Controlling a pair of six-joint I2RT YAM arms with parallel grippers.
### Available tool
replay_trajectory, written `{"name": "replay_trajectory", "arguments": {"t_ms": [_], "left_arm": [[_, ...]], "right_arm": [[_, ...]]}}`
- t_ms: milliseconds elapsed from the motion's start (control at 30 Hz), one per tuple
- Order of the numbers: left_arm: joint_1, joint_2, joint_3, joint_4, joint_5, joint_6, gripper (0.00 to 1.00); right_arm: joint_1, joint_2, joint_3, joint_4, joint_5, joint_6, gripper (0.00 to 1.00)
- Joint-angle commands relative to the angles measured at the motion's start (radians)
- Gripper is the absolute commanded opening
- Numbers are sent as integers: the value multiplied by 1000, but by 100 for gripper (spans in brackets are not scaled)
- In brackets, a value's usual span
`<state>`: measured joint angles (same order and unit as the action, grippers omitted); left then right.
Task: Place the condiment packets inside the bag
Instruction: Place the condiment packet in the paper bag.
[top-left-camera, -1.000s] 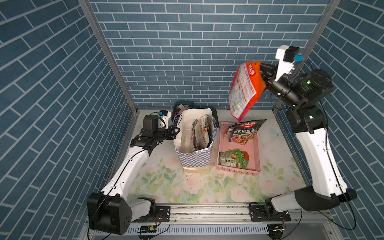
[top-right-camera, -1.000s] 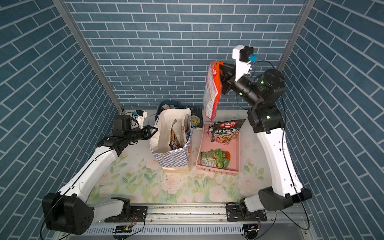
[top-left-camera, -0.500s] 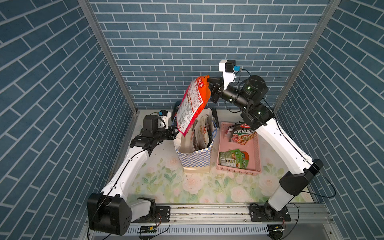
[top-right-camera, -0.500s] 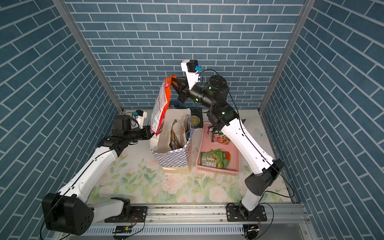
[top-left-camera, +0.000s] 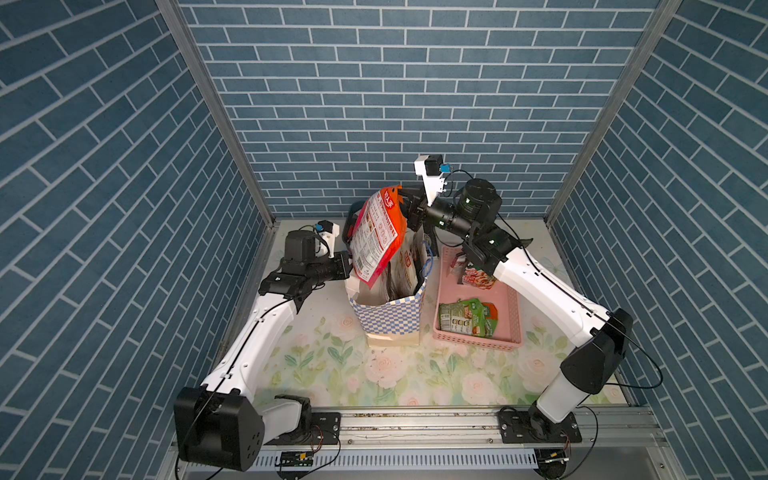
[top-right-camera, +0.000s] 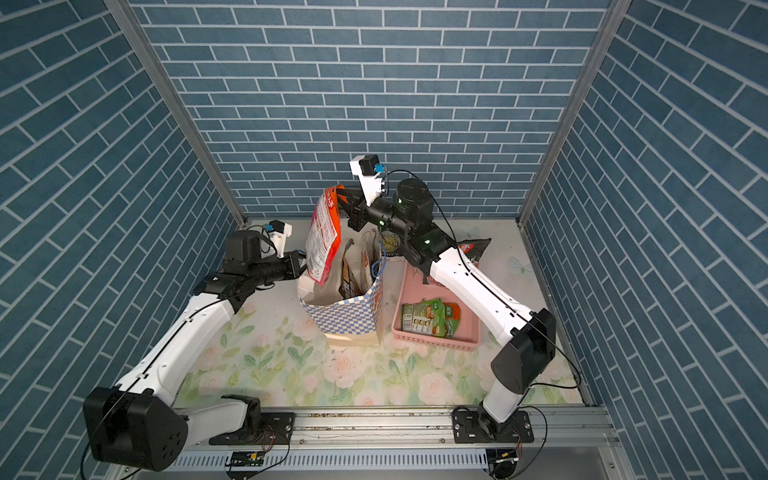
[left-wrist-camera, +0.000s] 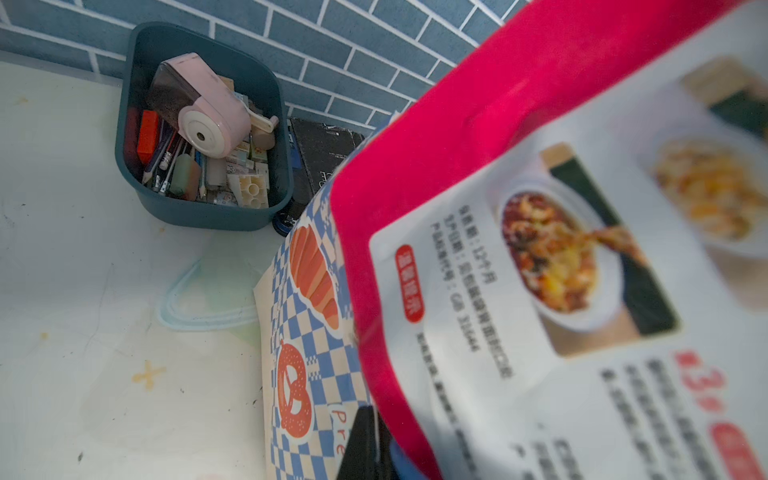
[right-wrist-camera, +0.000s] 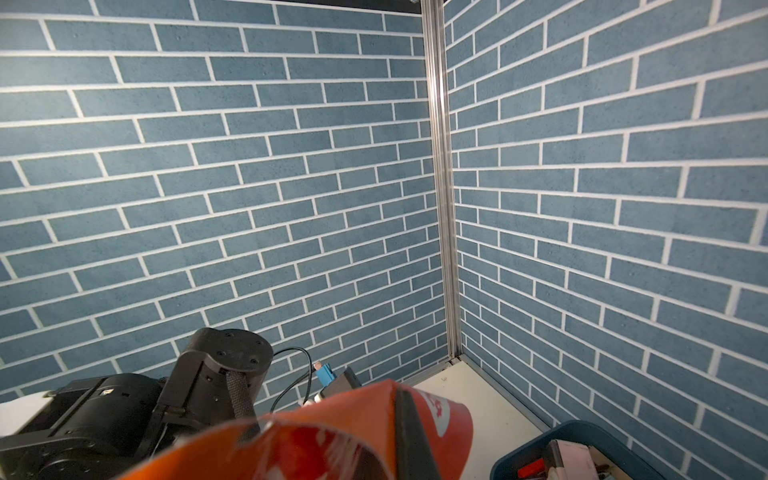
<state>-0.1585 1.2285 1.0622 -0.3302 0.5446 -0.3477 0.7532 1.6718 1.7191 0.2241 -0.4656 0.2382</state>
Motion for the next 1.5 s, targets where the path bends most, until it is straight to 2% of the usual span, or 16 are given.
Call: {"name": "replay_trajectory", "arguments": {"t_ms": [0,100,367,567,700,900,1133,1300,1433,1467], "left_arm": [[-1,-7,-4,8,18,8,0],[-1,-8,-1,8,18,7,0],[-2,-9,-5,6,14,9,0],[-1,-12,-5,4,2,6,0],[-1,-11,-6,-1,0,5,0],[-1,-14,-5,0,2,6,0],[-1,-18,-4,4,3,7,0],[-1,-14,0,11,12,1,0],[-1,-24,-6,23,10,-18,0],[-1,-28,-9,27,7,-22,5]], "right_arm": [[9,-48,-28,47,33,31,0],[10,-85,-67,110,54,27,0],[6,-132,6,104,98,-12,0],[9,-145,-70,160,49,42,0],[7,-190,-117,191,90,34,0],[9,-139,-28,156,63,66,0],[18,-30,151,45,77,99,0],[26,-6,146,47,161,100,0],[36,-31,67,121,231,114,0],[39,-36,49,144,237,124,0]]}}
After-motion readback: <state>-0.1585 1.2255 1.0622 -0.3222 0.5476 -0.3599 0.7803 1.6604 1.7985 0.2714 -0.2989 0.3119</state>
